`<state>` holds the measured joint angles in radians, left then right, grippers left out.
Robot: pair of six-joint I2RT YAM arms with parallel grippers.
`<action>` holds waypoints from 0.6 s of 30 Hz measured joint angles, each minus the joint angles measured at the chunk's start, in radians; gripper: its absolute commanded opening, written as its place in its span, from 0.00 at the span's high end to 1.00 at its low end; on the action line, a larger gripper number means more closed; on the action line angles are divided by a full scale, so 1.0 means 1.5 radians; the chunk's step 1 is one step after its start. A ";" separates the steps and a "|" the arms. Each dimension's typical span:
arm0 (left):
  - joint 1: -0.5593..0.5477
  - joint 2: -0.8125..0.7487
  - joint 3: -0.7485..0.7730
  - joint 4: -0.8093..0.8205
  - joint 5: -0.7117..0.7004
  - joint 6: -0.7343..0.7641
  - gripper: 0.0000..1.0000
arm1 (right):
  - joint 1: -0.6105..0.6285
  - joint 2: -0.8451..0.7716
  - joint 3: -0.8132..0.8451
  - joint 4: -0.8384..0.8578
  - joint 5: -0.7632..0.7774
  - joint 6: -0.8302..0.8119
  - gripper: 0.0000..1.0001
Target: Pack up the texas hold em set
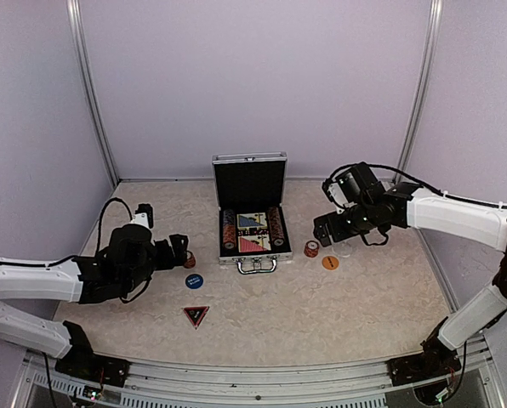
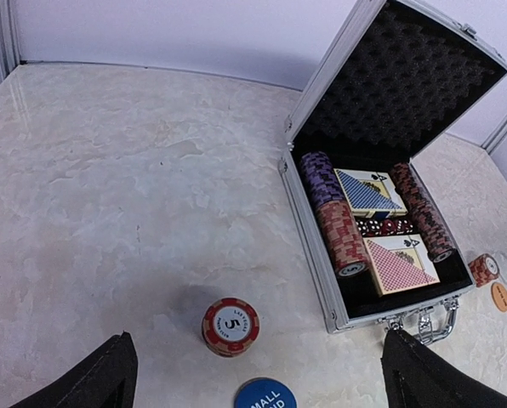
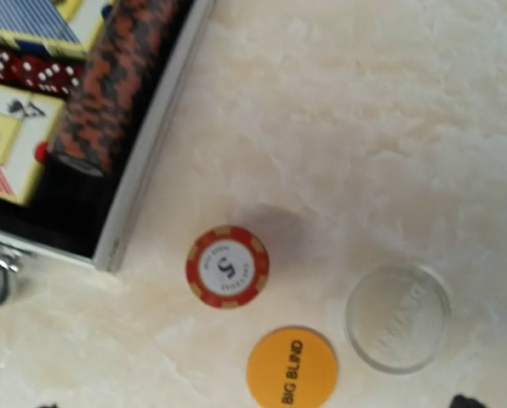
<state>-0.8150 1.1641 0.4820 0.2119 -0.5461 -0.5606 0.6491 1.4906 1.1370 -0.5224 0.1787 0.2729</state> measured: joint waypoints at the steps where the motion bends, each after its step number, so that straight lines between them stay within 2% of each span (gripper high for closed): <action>1: -0.004 -0.011 0.000 -0.015 -0.003 -0.009 0.01 | 0.000 0.000 -0.005 0.001 0.003 -0.001 0.00; 9: -0.055 -0.080 0.000 -0.112 -0.026 -0.076 0.01 | -0.022 0.018 -0.036 0.011 0.031 -0.002 0.00; 18: -0.095 -0.065 0.002 -0.149 -0.058 -0.116 0.01 | -0.097 0.089 -0.051 0.054 0.033 0.003 0.00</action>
<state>-0.9569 1.0664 0.4847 -0.0113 -0.6334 -0.7341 0.5034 1.6234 1.0611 -0.4419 0.2287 0.2768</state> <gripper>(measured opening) 0.990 0.997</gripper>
